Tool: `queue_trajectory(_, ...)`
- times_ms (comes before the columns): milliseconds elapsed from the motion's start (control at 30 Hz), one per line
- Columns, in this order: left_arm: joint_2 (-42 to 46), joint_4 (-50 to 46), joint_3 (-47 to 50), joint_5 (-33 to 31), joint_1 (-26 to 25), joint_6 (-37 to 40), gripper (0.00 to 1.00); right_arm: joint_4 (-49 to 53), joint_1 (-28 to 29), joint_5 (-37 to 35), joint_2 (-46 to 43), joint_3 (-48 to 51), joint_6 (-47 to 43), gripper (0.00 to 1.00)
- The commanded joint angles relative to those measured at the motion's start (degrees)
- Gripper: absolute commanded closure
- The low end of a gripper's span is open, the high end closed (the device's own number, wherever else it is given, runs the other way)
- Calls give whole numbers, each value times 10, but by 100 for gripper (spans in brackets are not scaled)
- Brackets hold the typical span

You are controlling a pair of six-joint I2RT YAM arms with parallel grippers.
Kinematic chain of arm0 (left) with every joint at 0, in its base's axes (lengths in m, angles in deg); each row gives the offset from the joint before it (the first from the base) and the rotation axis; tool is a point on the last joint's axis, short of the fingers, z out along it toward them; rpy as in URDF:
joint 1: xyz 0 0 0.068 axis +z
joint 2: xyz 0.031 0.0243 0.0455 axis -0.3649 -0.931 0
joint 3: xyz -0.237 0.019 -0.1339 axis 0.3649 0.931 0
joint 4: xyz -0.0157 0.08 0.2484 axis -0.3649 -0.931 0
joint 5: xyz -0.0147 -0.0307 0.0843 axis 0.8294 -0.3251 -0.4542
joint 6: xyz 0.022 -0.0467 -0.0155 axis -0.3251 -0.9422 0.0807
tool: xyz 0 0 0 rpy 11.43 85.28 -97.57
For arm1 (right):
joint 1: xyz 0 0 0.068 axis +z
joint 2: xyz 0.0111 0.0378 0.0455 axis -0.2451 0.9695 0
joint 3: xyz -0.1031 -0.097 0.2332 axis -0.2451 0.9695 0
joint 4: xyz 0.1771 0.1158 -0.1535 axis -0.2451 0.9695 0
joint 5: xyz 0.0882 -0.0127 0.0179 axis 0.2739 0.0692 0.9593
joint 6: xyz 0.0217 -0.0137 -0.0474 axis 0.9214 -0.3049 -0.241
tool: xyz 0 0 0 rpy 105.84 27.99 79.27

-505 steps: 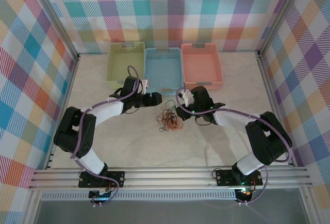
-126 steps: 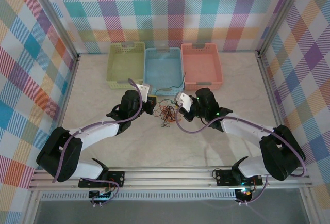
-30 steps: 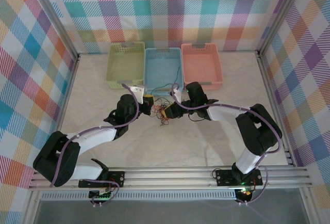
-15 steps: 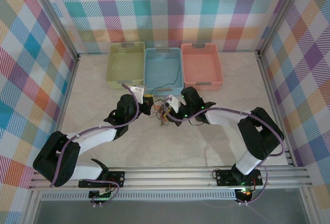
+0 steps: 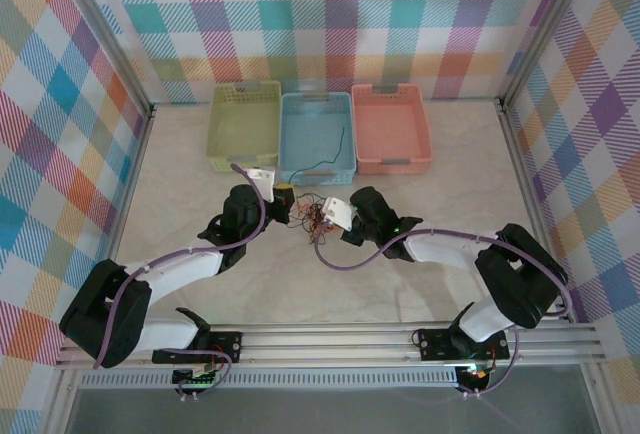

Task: Untangle the cables

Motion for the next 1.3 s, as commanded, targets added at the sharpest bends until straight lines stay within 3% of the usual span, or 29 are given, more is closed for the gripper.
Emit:
queue_trajectory(0, 20, 22, 11, -21, 16, -7, 100, -13, -12, -94, 23, 6, -13, 100)
queue_trajectory(167, 26, 25, 16, -18, 21, -10, 100, -9, -47, -130, 23, 8, 26, 100)
queue_trajectory(367, 30, 32, 22, -10, 27, -13, 100, -16, -97, -95, -12, 29, 85, 100)
queue_trajectory(467, 30, 36, 24, -5, 27, -11, 100, -20, -102, -55, -21, 41, 67, 100)
queue_trajectory(700, 33, 42, 29, -2, 32, -12, 100, -48, -119, -69, -32, 61, 83, 100)
queue_trajectory(867, 28, 47, 28, 9, 34, -15, 100, -58, -126, -31, -41, 65, 91, 100)
queue_trajectory(900, 26, 47, 26, 13, 34, -15, 100, -61, -126, -4, -47, 66, 94, 95)
queue_trajectory(967, 20, 44, 21, 25, 34, -15, 100, -50, -114, 35, -60, 62, 73, 70)
queue_trajectory(1033, 16, 40, 17, 33, 34, -16, 100, -51, -108, 53, -75, 60, 91, 55)
queue_trajectory(1267, 16, 10, -3, 59, 34, -41, 100, -63, -101, 242, -117, 71, 113, 46)
